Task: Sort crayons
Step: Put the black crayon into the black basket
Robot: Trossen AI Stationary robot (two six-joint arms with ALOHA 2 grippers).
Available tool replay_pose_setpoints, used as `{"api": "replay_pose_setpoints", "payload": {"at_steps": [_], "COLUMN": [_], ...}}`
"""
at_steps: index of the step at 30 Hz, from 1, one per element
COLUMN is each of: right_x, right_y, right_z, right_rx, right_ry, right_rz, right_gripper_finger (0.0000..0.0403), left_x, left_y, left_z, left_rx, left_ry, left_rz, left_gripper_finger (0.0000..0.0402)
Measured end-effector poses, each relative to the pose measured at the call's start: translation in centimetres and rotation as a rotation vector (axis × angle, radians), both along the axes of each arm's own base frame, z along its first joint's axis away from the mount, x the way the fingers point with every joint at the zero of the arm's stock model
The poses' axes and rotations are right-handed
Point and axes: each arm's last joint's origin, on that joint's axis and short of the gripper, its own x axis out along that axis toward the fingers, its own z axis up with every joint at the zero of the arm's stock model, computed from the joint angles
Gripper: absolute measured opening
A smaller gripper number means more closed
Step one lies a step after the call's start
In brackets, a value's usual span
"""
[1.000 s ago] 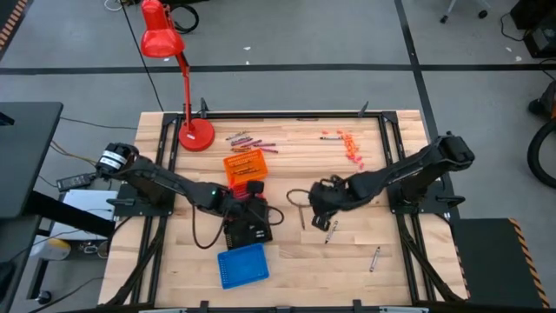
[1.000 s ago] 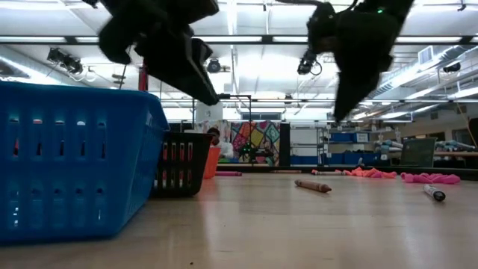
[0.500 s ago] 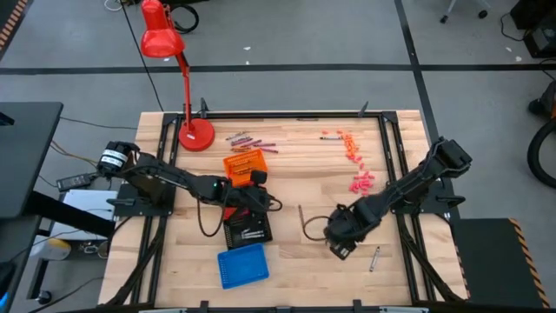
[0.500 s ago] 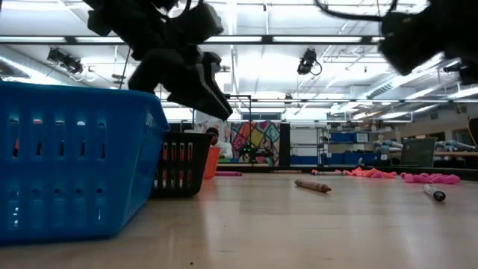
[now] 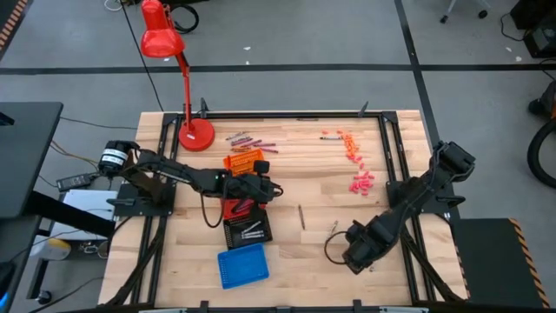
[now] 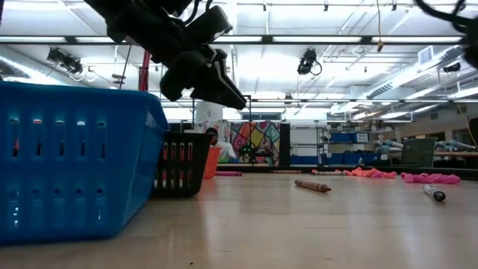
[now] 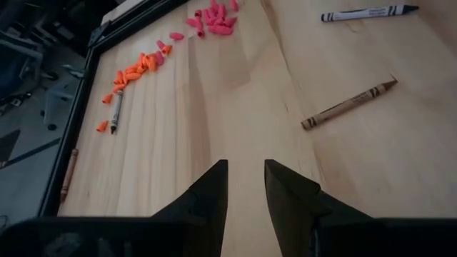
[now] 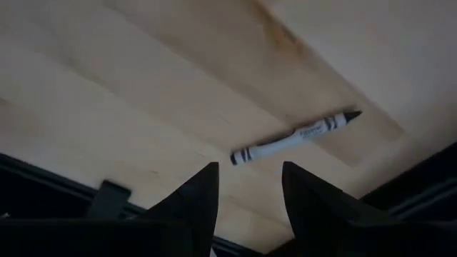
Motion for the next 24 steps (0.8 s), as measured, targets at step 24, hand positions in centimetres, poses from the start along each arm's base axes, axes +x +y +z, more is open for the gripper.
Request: {"api": "replay_pose_setpoints", "payload": {"at_steps": [24], "right_x": [-2.9], "right_y": [0.9], "right_z": [-3.8], "right_rx": [0.029], "right_ry": [0.060], "right_rz": [-0.138], "right_gripper_finger": [0.0157], "left_x": [-0.1], "left_y": [0.0], "left_z": [-0.1], "left_rx": [0.001], "left_ry": [0.015], "left_rz": [-0.001], "left_gripper_finger": [0.0103]}}
